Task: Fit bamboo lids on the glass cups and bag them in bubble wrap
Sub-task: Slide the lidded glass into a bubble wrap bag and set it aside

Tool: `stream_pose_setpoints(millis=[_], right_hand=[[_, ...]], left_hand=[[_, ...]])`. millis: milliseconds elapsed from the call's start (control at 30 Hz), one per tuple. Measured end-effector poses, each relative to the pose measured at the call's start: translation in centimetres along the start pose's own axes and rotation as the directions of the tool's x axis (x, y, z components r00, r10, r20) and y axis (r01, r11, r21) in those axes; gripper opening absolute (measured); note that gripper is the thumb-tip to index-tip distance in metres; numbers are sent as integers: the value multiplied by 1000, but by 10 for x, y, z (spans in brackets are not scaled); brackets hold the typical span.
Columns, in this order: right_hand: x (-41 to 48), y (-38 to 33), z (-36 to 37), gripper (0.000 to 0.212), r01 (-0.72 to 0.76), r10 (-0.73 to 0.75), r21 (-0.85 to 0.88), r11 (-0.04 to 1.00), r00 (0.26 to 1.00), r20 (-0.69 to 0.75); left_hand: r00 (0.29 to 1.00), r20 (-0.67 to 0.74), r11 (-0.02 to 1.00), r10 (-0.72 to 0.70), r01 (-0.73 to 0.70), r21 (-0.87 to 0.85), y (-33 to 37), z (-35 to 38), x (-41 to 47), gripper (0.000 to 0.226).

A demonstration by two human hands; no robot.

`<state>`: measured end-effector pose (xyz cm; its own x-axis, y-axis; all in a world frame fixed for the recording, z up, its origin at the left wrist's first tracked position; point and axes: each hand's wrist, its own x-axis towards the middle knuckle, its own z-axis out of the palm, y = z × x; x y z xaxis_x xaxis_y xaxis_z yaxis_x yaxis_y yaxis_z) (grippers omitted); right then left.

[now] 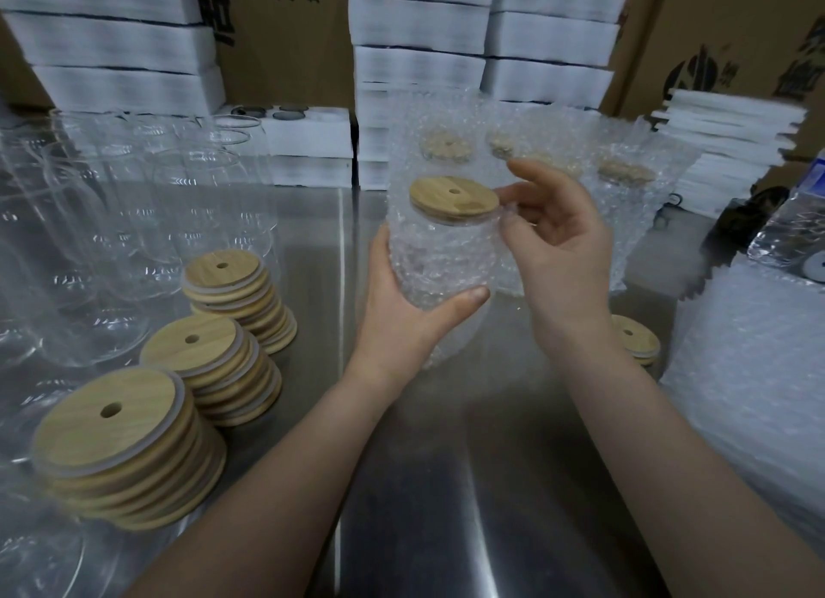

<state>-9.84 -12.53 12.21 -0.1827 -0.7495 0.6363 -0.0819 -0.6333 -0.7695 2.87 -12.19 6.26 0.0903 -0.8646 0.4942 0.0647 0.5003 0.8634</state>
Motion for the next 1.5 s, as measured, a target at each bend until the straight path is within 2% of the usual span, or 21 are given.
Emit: stream_pose_setpoints(millis=[133,267,367,467,533,633,733,867,1000,1167,1233,1333,1400,1500], right_hand=[[4,-2,-4,28,17,-7,96,995,995,-99],[7,-8,-6,28,22,9,193,981,987,-159],[6,-12,-7,23,27,10,242,970,989,-147],[6,-14,-7,16,-7,59,363,932,989,-133],[9,-11,-8,25,-81,142,429,900,984,-112],[11,-2,-9,45,-245,256,336,910,967,13],[10,6,-5,48,-372,333,259,891,925,184],[9,8,-4,40,-316,288,118,942,936,202],[11,9,-8,39,-313,297,117,942,945,141],[10,8,-7,25,-288,270,107,952,950,159],[8,8,-6,23,-285,262,98,953,944,203],[7,7,-4,24,-298,277,118,947,946,166],[7,7,-4,12,-290,274,127,948,953,132],[7,6,-4,8,-268,255,122,956,960,112]], left_hand=[[999,41,1000,-17,17,3,3,0,-1,81],[999,38,1000,-31,31,-5,6,-1,1,91],[999,29,999,-36,36,-6,12,-1,3,93],[1000,4,1000,-16,16,18,18,-1,4,84],[1000,-20,999,17,-16,52,21,-1,5,73],[998,-66,997,16,-11,76,26,-1,6,50],[992,-126,999,9,-3,45,30,-2,8,27],[985,-168,999,37,-34,20,34,-3,11,13],[965,-251,997,73,-61,55,33,-7,17,18],[951,-309,994,-16,-17,-105,31,-13,25,21],[939,-343,992,-42,-3,-130,30,-15,26,20],[928,-368,991,-60,11,-133,30,-14,27,20],[933,-352,989,-75,24,-147,28,-16,28,25],[970,-164,953,-181,132,-274,23,-22,31,43]])
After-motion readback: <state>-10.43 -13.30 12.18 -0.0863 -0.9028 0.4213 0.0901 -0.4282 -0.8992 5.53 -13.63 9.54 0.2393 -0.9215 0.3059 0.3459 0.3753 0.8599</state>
